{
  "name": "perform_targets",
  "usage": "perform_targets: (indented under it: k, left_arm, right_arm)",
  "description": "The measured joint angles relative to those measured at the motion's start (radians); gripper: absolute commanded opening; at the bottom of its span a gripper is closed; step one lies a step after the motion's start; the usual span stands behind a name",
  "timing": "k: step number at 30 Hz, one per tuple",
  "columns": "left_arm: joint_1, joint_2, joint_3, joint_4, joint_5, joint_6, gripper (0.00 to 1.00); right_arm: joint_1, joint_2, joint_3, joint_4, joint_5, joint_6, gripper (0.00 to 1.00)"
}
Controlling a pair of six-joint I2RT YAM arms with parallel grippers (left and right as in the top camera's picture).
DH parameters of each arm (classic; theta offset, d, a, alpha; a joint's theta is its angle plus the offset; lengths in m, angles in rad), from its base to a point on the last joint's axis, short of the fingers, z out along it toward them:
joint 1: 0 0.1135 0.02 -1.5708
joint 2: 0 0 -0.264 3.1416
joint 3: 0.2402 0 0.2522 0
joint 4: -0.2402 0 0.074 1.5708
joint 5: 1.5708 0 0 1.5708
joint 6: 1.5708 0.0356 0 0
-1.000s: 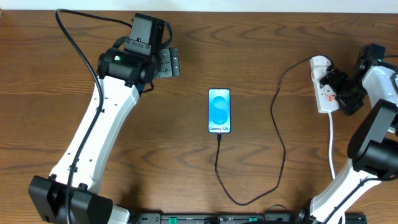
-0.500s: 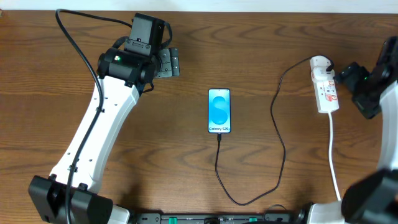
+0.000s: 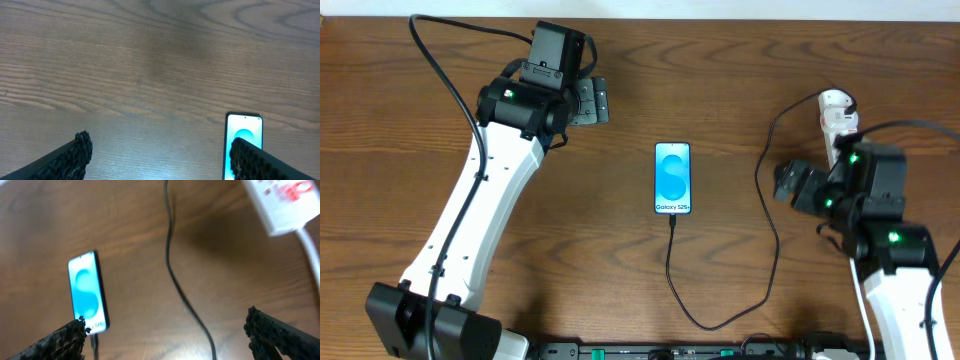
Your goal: Plug charger to phone and switch on socket
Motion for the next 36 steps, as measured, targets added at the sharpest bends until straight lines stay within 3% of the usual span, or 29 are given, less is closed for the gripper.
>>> perform_targets:
  k: [9, 26, 31, 36]
  left_arm:
    - [0.000, 0.000, 0.000, 0.000, 0.000, 0.000, 0.90]
    - [0.000, 0.000, 0.000, 0.000, 0.000, 0.000, 0.90]
    - [0.000, 0.000, 0.000, 0.000, 0.000, 0.000, 0.90]
    - [0.000, 0.000, 0.000, 0.000, 0.000, 0.000, 0.90]
  right_arm:
    - [0.017, -0.025, -0.022, -0.126, -0.010, -0.013, 0.99]
    - [0.017, -0.025, -0.024, -0.157, -0.010, -0.018, 0.99]
    - [0.017, -0.034, -0.053, -0.111, -0.011, -0.072, 0.99]
    - [0.017, -0.123, -0.160, 0.040, -0.011, -0.127, 0.99]
